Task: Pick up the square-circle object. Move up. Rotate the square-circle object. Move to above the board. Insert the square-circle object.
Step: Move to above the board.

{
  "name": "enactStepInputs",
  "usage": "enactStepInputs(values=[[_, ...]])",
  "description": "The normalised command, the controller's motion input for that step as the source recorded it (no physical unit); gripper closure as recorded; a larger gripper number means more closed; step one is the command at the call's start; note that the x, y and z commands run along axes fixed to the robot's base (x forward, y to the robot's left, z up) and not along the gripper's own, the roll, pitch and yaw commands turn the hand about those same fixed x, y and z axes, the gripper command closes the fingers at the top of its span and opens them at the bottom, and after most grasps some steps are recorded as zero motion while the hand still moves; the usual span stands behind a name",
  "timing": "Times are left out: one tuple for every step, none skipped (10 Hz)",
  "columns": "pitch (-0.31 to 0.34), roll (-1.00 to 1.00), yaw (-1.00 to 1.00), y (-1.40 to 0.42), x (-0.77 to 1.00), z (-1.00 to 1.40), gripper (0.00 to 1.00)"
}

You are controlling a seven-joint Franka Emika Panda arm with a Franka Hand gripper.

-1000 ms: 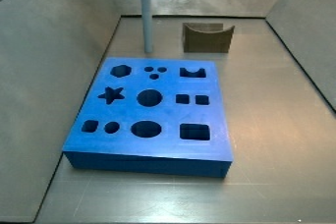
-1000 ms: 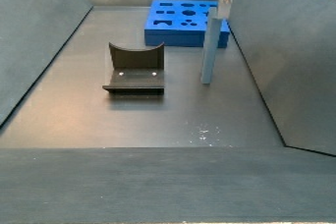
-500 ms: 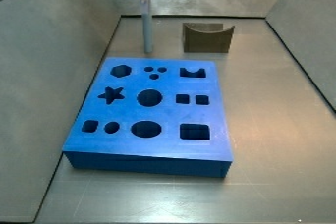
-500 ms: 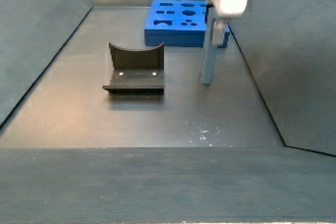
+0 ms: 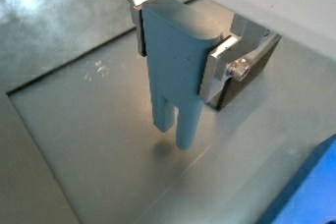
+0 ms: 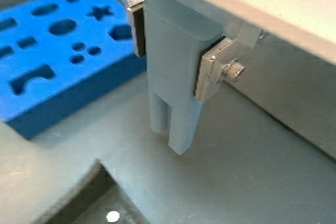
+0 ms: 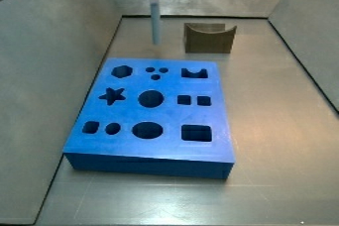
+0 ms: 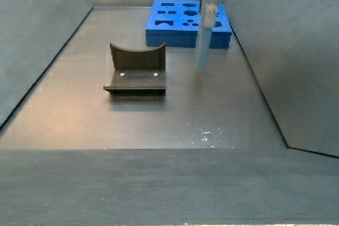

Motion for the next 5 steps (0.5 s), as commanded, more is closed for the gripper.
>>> enactStepInputs(values=[[0.105, 0.02, 0.05, -0.2, 0.24, 1.0, 1.0], [0.108, 0.02, 0.03, -0.18, 0.22, 1.0, 1.0], [0.105, 0.02, 0.02, -0.17, 0.21, 1.0, 1.0], [0.105, 0.01, 0.02, -0.16, 0.2, 1.0, 1.0], [0.103, 0.01, 0.02, -0.14, 0.18, 1.0, 1.0]])
